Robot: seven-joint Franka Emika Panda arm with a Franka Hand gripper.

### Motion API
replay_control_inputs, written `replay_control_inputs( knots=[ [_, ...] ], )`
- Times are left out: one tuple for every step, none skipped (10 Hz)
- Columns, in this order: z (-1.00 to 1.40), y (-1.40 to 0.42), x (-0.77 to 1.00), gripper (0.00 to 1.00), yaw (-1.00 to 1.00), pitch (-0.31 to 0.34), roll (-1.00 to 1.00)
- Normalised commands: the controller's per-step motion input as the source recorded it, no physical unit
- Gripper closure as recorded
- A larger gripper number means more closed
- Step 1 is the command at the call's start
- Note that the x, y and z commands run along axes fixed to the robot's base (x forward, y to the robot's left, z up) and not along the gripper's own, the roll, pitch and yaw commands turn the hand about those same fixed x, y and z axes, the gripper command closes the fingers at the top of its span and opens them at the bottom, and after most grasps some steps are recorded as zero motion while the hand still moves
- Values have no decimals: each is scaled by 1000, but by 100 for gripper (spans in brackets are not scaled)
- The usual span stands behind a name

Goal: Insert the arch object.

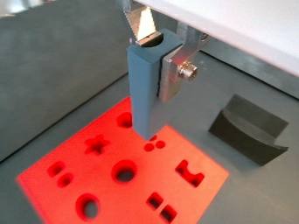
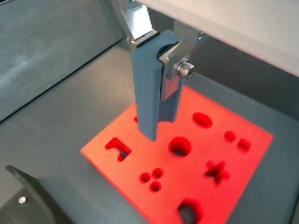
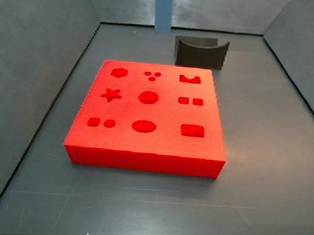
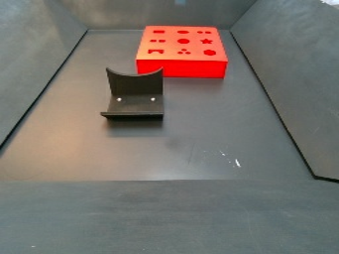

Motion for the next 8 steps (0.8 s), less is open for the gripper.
replay_control_inputs(
  knots=[
    [-354,200,254,100,-800,-66,-66],
    [-246,117,289,100,-851,-66,-113],
    [-169,91,274,100,-846,-83,-147],
    [-169,89,271,100,-849,-83,-147],
    [-114,91,329,100,-817,-39,-164],
    [-120,114,394,100,-789,0,-117],
    [-180,140,394,100,-786,0,-19],
    [-171,137,449,100,-743,0,-20]
  ],
)
